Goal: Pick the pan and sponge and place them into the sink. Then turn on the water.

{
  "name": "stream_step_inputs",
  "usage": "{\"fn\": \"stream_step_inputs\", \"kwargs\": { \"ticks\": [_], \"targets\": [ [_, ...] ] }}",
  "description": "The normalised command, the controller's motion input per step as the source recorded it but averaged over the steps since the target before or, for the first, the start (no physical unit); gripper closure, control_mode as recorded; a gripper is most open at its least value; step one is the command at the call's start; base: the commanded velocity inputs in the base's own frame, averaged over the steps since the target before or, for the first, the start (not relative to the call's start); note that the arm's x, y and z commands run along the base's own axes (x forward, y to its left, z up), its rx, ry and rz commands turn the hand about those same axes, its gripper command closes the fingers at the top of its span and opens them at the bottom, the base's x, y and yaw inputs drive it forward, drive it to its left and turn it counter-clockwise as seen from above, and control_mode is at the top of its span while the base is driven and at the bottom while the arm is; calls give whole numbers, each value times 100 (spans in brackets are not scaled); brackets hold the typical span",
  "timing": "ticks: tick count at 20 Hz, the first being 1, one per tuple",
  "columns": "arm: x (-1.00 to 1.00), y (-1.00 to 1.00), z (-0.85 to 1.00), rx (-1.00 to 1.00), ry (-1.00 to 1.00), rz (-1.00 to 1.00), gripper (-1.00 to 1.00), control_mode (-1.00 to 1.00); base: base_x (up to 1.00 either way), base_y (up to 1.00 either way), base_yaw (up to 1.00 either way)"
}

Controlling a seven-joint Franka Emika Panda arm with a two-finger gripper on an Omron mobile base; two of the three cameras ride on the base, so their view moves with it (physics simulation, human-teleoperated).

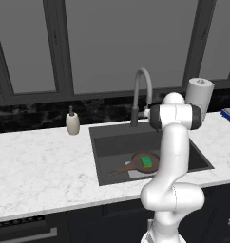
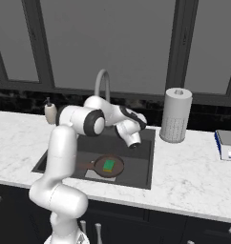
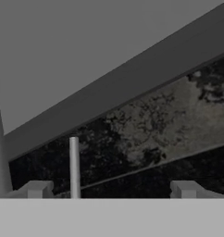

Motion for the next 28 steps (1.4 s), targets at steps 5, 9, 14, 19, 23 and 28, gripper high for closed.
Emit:
{"fn": "stream_step_inputs", "kwargs": {
  "ticks": [5, 9, 14, 19, 23, 28],
  "targets": [
    [2, 28, 0, 0, 0, 0, -100, -100, 0, 0, 0],
    [31, 2, 0, 0, 0, 0, -100, -100, 0, 0, 0],
    [33, -15, 0, 0, 0, 0, -100, -100, 0, 0, 0],
    [13, -78, -8, 1, 0, -5, -100, -100, 0, 0, 0],
    [11, -100, -6, 6, 0, -7, -100, -100, 0, 0, 0],
    [16, -100, -9, 8, 0, -5, -100, -100, 0, 0, 0]
  ]
}}
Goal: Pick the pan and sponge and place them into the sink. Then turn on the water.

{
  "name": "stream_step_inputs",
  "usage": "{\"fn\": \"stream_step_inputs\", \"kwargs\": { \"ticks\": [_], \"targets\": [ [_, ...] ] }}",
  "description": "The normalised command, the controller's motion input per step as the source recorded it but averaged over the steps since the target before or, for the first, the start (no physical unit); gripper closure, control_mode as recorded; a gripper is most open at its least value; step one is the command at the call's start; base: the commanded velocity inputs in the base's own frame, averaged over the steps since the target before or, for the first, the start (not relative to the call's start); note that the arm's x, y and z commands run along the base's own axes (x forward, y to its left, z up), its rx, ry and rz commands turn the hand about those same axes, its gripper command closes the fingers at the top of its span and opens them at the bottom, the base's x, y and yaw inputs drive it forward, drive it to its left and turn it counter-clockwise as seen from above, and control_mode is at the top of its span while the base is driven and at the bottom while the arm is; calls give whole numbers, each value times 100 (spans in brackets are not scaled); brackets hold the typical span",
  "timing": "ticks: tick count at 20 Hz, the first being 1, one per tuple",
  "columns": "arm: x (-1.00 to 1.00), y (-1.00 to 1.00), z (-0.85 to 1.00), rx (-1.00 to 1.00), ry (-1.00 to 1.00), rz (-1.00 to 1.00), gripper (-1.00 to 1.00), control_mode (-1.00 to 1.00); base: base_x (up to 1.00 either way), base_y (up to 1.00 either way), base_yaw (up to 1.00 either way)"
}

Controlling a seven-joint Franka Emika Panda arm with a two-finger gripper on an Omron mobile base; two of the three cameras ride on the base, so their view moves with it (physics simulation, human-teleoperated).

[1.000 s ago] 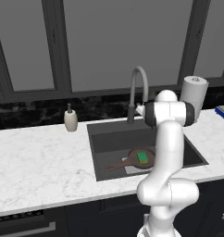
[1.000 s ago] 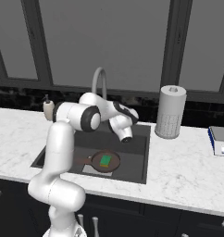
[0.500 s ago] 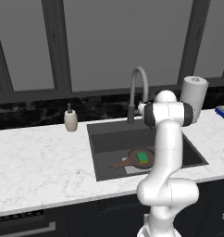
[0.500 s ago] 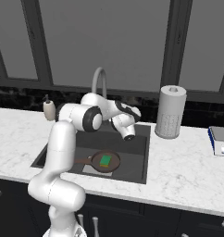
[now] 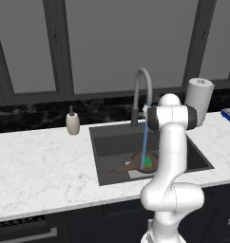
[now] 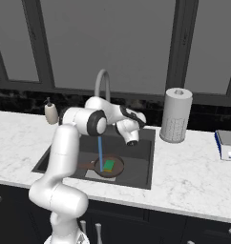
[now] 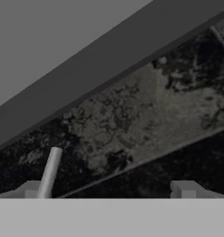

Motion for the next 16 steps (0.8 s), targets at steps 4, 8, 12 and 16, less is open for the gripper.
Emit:
{"fn": "stream_step_inputs", "kwargs": {
  "ticks": [4, 8, 12, 16],
  "targets": [
    [23, -100, -10, 14, 0, -1, -100, -100, 0, 0, 0],
    [30, -100, -9, 14, 0, 0, -100, -100, 0, 0, 0],
    [25, -100, -11, 12, 0, 3, -100, -100, 0, 0, 0],
    [0, -69, -11, 2, 0, 3, -100, -100, 0, 0, 0]
  ]
}}
